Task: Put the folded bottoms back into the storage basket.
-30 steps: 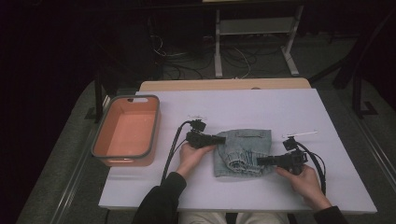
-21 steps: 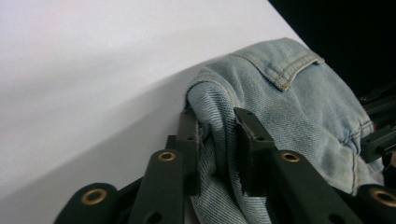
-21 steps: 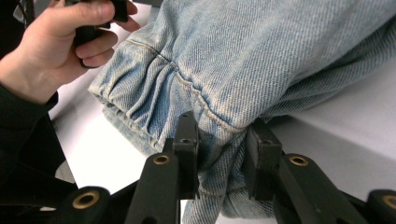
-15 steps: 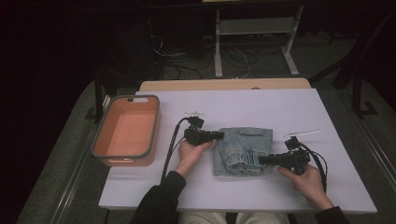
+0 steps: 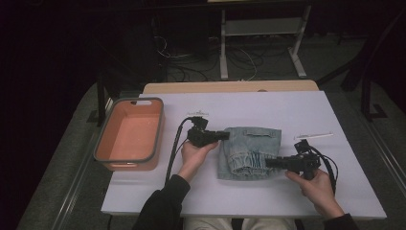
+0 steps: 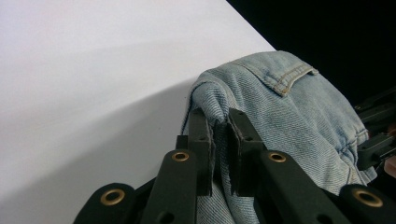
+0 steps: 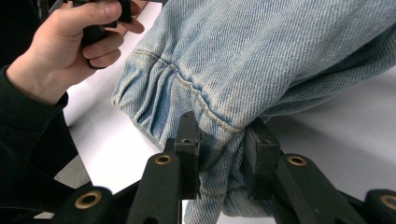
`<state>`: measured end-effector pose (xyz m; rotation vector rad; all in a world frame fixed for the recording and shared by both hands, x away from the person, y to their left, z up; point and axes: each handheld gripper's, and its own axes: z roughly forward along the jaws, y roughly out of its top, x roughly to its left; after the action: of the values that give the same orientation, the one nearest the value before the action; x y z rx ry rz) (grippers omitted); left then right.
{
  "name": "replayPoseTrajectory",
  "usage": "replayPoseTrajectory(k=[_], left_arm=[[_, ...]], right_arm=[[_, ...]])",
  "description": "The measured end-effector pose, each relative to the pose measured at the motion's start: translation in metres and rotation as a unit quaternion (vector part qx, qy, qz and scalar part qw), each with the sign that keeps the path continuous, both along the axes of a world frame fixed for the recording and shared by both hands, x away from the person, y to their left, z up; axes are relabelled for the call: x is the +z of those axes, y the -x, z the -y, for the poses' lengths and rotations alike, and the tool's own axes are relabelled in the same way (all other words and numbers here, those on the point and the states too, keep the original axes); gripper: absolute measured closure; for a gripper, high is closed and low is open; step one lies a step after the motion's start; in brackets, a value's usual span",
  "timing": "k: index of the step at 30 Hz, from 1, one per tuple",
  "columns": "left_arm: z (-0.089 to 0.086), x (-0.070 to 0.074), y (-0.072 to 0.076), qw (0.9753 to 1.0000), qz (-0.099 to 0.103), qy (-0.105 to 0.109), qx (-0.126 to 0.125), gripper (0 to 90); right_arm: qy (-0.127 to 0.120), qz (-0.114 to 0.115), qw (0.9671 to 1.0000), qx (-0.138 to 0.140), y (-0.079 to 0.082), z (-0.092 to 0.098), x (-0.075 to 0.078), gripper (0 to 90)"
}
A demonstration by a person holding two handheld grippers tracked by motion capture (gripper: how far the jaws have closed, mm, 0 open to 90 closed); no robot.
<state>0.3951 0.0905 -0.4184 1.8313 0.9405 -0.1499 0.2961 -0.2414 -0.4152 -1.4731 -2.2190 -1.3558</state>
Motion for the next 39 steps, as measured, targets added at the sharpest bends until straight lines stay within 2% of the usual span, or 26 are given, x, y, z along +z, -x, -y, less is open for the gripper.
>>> replayPoseTrajectory(k=[11, 16, 19, 30, 39], left_arm=[[-0.006, 0.011, 0.001, 1.0000, 0.006, 0.005, -0.003, 81.5], [-0.011, 0.024, 0.002, 0.9999, 0.010, 0.012, -0.002, 81.5], [-0.014, 0.033, 0.002, 0.9999, 0.015, 0.009, -0.001, 81.5], [-0.032, 0.058, 0.002, 0.9993, 0.024, 0.025, 0.017, 82.0], [-0.048, 0.075, 0.002, 0.9986, 0.033, 0.022, 0.035, 82.0]], right_arm=[[-0.008, 0.008, 0.9999, 0.005, 0.003, -0.005, 0.010, 70.3], [-0.014, 0.016, 0.9998, 0.008, 0.004, -0.007, 0.017, 70.3], [-0.015, 0.020, 0.9996, 0.013, 0.003, -0.010, 0.024, 70.3], [-0.008, 0.044, 0.9986, 0.028, -0.005, -0.025, 0.050, 70.3], [-0.013, 0.057, 0.9975, 0.039, -0.013, -0.040, 0.064, 70.2]])
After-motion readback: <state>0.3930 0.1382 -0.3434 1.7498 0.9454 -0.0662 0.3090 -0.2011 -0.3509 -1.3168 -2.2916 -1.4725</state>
